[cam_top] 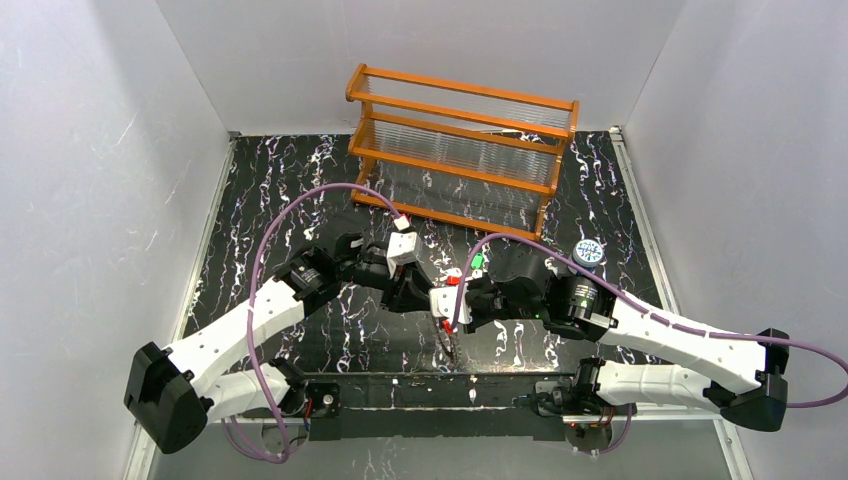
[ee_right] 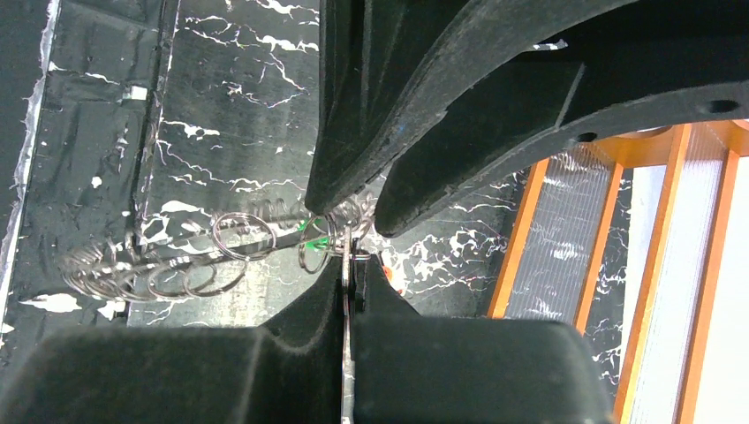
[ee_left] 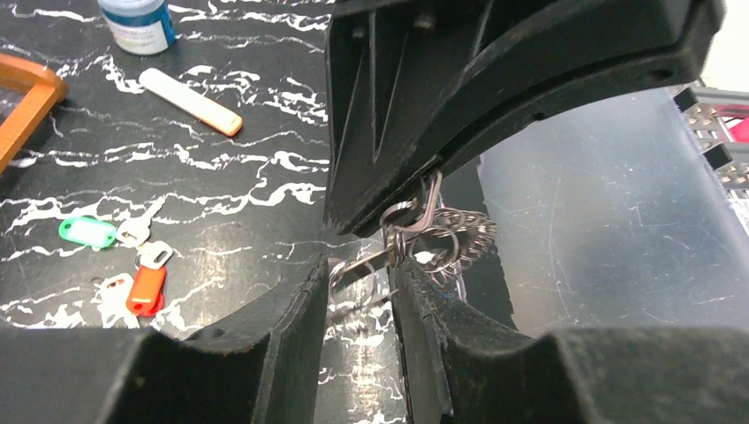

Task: Remove the keys from the keyring

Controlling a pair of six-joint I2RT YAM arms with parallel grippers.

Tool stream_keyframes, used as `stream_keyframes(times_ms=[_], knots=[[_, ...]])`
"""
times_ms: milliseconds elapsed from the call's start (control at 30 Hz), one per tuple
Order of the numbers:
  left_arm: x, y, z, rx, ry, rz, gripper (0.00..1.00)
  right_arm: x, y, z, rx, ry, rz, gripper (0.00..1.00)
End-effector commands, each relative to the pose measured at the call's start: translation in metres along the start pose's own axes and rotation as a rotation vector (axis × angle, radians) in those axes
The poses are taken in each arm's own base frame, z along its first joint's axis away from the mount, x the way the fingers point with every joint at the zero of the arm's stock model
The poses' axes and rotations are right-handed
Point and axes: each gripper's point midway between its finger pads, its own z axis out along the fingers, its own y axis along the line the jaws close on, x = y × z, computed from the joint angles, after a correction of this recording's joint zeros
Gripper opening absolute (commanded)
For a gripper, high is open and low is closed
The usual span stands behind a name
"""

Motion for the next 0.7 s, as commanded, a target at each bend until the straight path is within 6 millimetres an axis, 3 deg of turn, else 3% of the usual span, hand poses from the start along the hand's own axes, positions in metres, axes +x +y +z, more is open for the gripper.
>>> stream_keyframes(times_ms=[0, 467, 667], knots=[[-0.022, -0.010, 0.001, 0.066, -0.076, 0.019, 0.33, -0.020, -0.012, -0.006, 0.047, -0.071, -0.015, 0.01], [-0.009, -0.012, 0.000, 0.032, -0.092, -0.108, 0.31, -0.018, -0.014, -0.005, 0.057, -0.065, -0.017, 0.01], [-0.009, -0.012, 0.001, 0.018, -0.114, -0.147, 0.26, -0.017, -0.014, -0.004, 0.060, -0.063, -0.017, 0.01]])
